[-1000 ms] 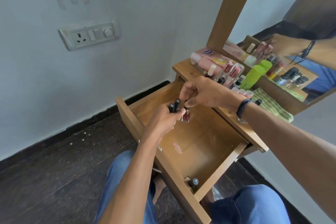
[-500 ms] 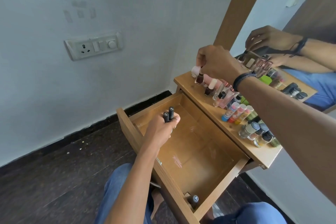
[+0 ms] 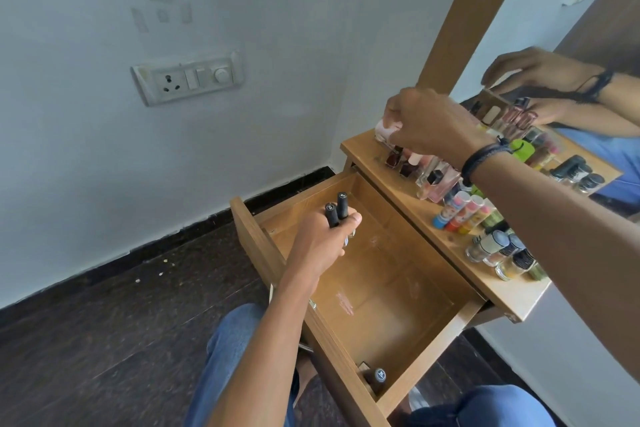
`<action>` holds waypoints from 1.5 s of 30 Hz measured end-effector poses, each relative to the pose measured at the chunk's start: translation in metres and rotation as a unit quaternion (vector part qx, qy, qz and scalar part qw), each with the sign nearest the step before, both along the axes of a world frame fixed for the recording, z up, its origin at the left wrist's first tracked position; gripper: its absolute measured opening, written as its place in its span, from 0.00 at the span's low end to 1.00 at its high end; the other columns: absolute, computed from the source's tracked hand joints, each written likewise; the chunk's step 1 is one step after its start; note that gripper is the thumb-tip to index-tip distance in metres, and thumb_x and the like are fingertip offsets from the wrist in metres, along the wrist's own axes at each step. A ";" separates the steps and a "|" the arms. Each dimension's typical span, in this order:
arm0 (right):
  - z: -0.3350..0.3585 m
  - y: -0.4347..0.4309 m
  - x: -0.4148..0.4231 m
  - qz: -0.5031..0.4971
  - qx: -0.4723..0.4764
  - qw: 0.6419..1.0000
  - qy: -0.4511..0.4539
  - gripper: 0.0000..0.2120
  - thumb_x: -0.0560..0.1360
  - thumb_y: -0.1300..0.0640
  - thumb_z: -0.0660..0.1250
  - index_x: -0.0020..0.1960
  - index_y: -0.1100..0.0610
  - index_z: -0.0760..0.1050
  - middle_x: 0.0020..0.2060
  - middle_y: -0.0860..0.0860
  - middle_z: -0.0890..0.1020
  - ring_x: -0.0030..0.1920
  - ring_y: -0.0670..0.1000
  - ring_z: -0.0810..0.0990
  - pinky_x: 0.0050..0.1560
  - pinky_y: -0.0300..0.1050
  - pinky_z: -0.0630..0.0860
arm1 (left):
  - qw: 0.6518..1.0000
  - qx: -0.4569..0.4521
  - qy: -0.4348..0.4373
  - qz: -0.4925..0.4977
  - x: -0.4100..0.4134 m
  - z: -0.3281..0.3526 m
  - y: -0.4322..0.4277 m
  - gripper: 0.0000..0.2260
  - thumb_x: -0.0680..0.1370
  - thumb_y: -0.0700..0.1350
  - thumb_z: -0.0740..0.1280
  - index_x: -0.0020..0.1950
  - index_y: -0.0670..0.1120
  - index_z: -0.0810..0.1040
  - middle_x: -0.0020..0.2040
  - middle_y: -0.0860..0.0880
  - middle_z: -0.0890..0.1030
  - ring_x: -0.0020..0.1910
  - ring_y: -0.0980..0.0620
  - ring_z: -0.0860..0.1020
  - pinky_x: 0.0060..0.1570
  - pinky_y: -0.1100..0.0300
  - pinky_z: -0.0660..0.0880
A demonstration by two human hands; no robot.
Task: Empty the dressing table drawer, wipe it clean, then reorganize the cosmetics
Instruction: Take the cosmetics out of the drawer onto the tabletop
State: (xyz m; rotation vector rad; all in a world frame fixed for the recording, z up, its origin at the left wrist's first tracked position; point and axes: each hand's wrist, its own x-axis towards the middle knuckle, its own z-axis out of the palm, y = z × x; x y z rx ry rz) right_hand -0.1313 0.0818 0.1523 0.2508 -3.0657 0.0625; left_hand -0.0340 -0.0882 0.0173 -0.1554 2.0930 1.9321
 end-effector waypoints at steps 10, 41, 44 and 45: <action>-0.030 -0.045 0.037 0.135 -0.026 0.966 -0.218 0.11 0.75 0.52 0.75 0.57 0.49 0.84 0.50 0.44 0.85 0.47 0.43 0.82 0.51 0.40 0.80 | 0.999 -0.032 0.031 -0.017 0.001 0.000 0.003 0.07 0.80 0.50 0.69 0.49 0.47 0.82 0.43 0.50 0.84 0.35 0.57 0.79 0.31 0.69 0.75; -0.007 0.011 -0.049 -0.014 -0.003 1.000 -0.019 0.10 0.74 0.53 0.76 0.55 0.51 0.80 0.52 0.48 0.81 0.48 0.49 0.78 0.41 0.41 0.71 | 0.996 -0.085 0.027 -0.002 -0.007 -0.012 -0.004 0.17 0.76 0.48 0.75 0.62 0.50 0.76 0.54 0.52 0.81 0.51 0.55 0.82 0.43 0.68 0.77; 0.002 -0.013 -0.022 0.061 -0.037 0.997 -0.035 0.11 0.76 0.48 0.73 0.56 0.51 0.81 0.51 0.45 0.81 0.48 0.45 0.79 0.45 0.37 0.71 | 0.988 -0.144 0.055 0.007 -0.007 -0.011 -0.003 0.18 0.76 0.50 0.75 0.63 0.50 0.75 0.53 0.54 0.79 0.49 0.55 0.80 0.40 0.70 0.73; 0.003 -0.024 -0.009 0.079 -0.068 0.992 -0.075 0.13 0.75 0.43 0.73 0.54 0.50 0.83 0.49 0.43 0.82 0.47 0.43 0.80 0.44 0.36 0.72 | 0.987 -0.149 0.060 0.008 -0.008 -0.011 -0.002 0.17 0.76 0.50 0.75 0.62 0.50 0.75 0.52 0.54 0.78 0.47 0.57 0.79 0.39 0.70 0.71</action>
